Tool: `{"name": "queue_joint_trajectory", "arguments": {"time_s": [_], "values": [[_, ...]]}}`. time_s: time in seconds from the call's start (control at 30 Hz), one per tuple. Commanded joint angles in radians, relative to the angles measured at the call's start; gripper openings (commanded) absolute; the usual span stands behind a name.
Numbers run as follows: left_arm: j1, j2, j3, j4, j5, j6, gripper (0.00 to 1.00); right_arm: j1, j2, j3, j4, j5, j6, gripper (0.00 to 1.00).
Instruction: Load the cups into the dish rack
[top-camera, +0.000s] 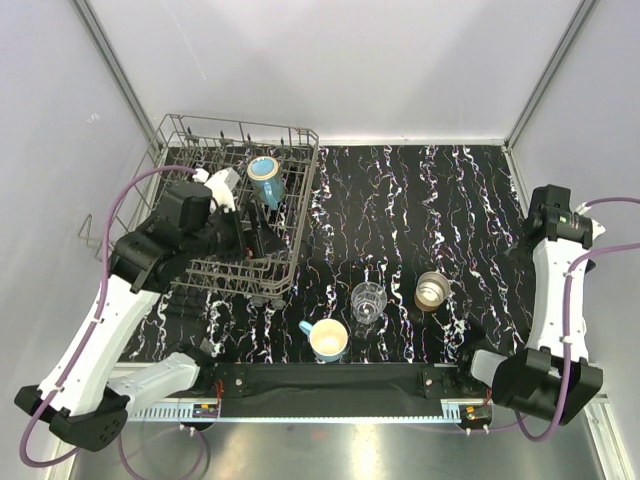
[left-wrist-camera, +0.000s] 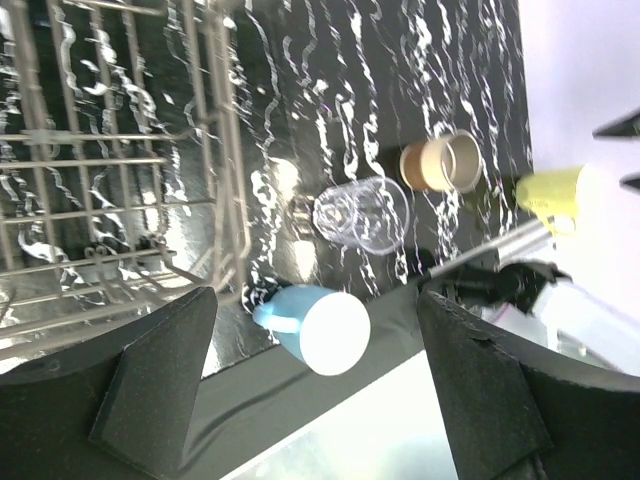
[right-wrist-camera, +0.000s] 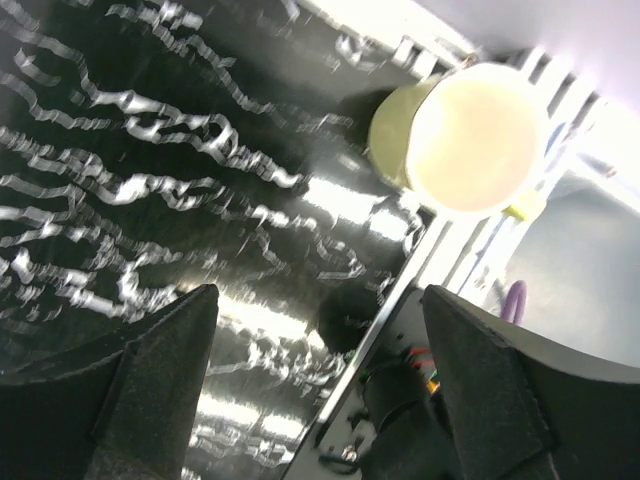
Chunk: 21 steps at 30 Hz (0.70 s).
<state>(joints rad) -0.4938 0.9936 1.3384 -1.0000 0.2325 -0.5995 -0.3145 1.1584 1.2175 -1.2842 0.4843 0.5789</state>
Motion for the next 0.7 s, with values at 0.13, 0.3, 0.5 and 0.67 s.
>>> {"name": "queue_joint_trajectory", "arguments": {"time_s": [0.13,0.3,0.5,0.67], "values": [[-0.075,-0.059,0.030,0.017,-0.018,0.078,0.87,-0.011,0.058,0.036,0.089,0.201,-0.175,0.87],[-0.158,-0.099,0.021,0.011,-0.104,0.153,0.88,-0.012,0.072,0.059,0.124,0.168,-0.316,0.97],[-0.189,-0.200,-0.083,0.035,-0.145,0.193,0.89,-0.012,-0.075,-0.090,0.313,0.034,-0.658,0.86],[-0.204,-0.245,-0.134,0.040,-0.151,0.211,0.89,-0.012,-0.109,-0.239,0.275,0.040,-0.803,0.83]]}}
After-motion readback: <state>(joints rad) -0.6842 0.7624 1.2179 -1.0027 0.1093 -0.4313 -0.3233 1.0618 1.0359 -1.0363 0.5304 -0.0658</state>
